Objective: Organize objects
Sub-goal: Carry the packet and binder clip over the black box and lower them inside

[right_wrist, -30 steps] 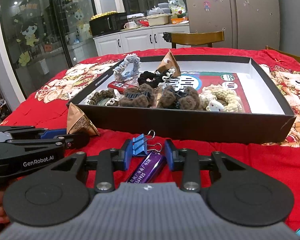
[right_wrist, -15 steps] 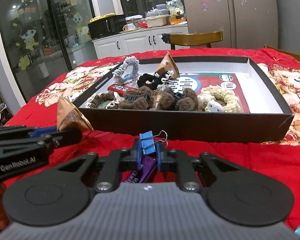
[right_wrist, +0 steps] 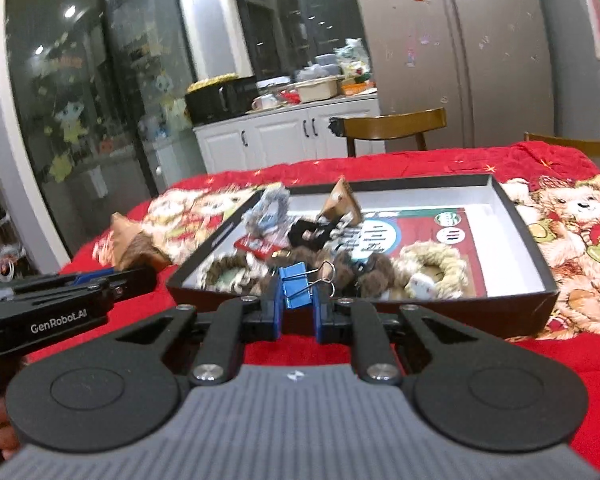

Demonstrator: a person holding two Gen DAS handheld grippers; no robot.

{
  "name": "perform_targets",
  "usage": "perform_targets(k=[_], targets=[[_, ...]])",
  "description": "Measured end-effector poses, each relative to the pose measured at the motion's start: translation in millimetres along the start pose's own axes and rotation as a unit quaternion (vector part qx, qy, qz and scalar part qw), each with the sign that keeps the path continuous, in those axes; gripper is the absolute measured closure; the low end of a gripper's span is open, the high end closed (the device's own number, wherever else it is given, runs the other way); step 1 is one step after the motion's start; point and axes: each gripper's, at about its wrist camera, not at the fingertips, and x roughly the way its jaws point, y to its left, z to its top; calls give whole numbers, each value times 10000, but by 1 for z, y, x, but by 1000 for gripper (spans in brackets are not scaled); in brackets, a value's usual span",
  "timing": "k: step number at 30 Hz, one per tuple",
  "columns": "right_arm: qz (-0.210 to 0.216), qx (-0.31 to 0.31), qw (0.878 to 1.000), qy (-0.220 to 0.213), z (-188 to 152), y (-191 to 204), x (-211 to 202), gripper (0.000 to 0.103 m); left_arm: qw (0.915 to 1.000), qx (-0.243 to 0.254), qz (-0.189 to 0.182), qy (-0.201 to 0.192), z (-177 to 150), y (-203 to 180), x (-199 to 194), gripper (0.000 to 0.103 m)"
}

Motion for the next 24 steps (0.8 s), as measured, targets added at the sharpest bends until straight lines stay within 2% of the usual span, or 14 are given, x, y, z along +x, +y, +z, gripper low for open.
perform_targets(k=[5, 10, 16, 24], targets=[[85, 363, 9993, 23, 25, -17, 1, 85, 9997, -182, 134, 28, 17, 5, 0, 78], [104, 429, 9990, -58, 54, -29, 0, 85, 9996, -238, 120, -33, 38, -2, -1, 78], [182, 485, 9985, -172, 84, -38, 0, 85, 9991, -267, 66, -333, 74, -19, -3, 79], [367, 499, 9978, -250, 111, -46, 5, 85, 9986, -278, -9, -454, 117, -49, 10, 78]])
